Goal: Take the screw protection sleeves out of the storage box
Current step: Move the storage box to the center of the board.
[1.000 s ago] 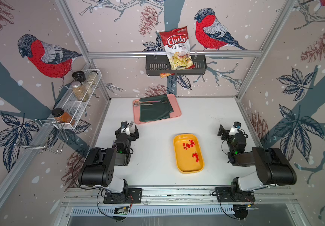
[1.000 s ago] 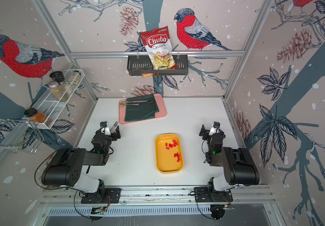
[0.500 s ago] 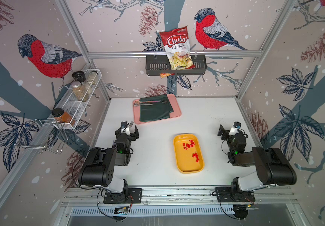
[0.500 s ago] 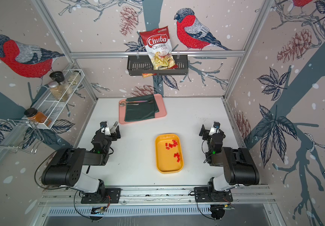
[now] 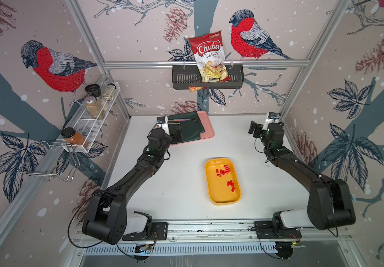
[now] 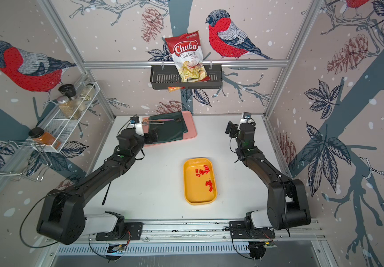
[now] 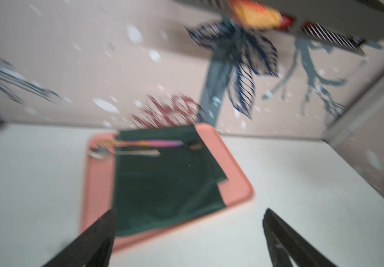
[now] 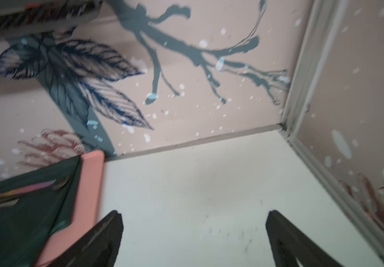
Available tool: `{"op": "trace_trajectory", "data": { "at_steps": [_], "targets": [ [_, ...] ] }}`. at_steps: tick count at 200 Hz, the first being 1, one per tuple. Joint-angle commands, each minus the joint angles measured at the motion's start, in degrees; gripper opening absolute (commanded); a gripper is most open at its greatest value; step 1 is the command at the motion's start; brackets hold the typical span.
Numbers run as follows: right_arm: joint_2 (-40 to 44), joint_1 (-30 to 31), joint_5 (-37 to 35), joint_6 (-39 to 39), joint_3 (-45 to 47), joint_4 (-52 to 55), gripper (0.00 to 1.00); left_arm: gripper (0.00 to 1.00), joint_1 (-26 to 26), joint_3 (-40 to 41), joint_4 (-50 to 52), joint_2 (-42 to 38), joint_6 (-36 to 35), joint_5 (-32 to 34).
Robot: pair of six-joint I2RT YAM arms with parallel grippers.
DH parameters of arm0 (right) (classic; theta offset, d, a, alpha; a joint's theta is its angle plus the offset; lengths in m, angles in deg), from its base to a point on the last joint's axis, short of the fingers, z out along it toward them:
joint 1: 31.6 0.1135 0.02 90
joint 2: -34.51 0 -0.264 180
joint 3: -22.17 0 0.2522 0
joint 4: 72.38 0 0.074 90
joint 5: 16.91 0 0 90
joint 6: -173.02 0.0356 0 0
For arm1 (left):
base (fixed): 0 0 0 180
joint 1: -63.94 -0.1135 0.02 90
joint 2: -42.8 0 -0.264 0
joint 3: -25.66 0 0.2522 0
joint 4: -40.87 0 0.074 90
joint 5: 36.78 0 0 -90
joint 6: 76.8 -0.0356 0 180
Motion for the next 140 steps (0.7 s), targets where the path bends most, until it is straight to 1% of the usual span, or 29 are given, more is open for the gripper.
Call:
{"op": "trace_trajectory", "data": {
  "at_steps": [1, 15, 29, 36, 46, 64, 71, 82, 97, 106, 118, 140],
  "targets": [
    [-2.7, 2.7, 4.6, 8.9, -5.3, 25.8, 1.00, 0.97, 4.2, -0.8, 22.1, 3.1, 18.3, -7.4],
    [-3.1, 5.9, 7.2, 11.2, -5.7, 30.1, 1.00, 0.97, 7.6, 0.0, 23.9, 4.2, 23.6, -9.8],
    [-3.3, 8.4, 9.0, 13.5, -4.8, 33.7, 1.00, 0.97, 10.3, -0.1, 24.1, 5.6, 27.0, -12.2],
    [-3.4, 9.3, 9.3, 14.3, -4.2, 35.7, 1.00, 0.94, 11.3, -0.8, 24.6, 7.0, 27.9, -13.6],
    [-2.9, 10.3, 10.0, 15.4, -2.7, 37.4, 1.00, 0.91, 12.9, -2.8, 26.4, 9.3, 27.7, -13.6],
    [0.1, 11.7, 13.0, 17.1, 1.3, 37.2, 0.97, 0.84, 14.6, -7.2, 30.2, 13.7, 26.0, -13.7],
    [1.3, 12.3, 13.8, 17.4, 2.7, 36.7, 0.97, 0.83, 15.1, -7.4, 30.5, 14.9, 25.9, -14.3],
    [2.5, 12.7, 15.1, 18.1, 4.1, 36.9, 0.97, 0.81, 16.0, -10.1, 30.7, 16.6, 25.6, -15.1],
    [3.3, 13.1, 16.8, 18.8, 5.7, 37.0, 0.92, 0.76, 17.2, -12.1, 31.7, 19.0, 25.0, -15.7],
    [3.9, 13.7, 17.3, 19.0, 6.2, 36.8, 0.91, 0.73, 17.7, -12.4, 31.5, 20.1, 25.1, -16.7],
    [4.7, 14.3, 17.8, 19.4, 6.6, 36.6, 0.90, 0.67, 18.4, -12.4, 31.5, 21.1, 25.1, -17.3],
    [5.6, 15.2, 18.4, 19.7, 7.9, 36.6, 0.86, 0.51, 19.0, -11.8, 31.2, 21.9, 25.2, -17.6]
  ]
}}
